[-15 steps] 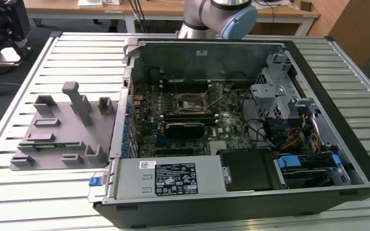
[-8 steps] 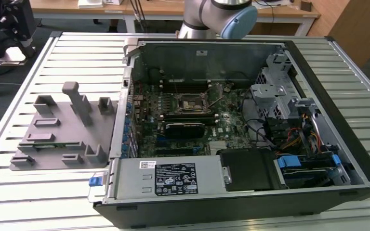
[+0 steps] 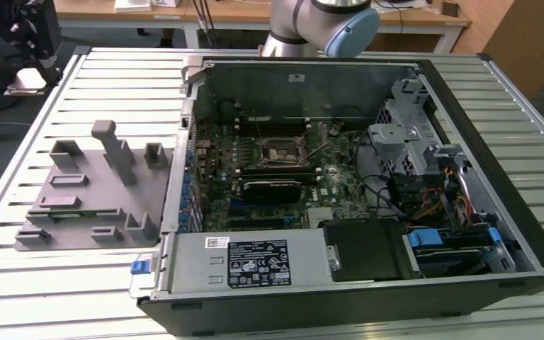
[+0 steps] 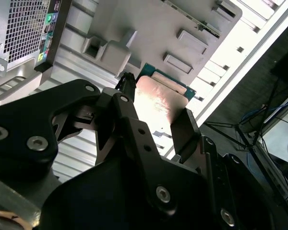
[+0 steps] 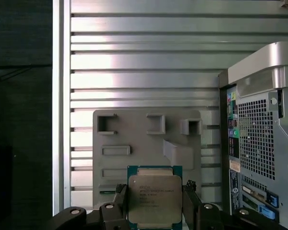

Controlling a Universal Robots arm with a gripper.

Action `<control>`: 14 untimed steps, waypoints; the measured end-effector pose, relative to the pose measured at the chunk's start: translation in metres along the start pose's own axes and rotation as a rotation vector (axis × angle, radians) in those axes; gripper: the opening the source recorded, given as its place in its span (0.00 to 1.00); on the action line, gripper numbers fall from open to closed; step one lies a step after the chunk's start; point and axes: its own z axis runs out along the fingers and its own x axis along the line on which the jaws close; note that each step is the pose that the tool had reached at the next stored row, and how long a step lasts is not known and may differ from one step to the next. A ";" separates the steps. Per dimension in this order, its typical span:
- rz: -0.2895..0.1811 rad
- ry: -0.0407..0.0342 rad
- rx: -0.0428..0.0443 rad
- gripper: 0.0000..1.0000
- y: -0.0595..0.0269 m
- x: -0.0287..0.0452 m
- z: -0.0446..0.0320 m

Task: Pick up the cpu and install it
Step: 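Pick up the cpu and move it towards the insertion slot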

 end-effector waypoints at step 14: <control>0.000 0.0000 0.0000 0.54 0.0047 -0.0155 0.0009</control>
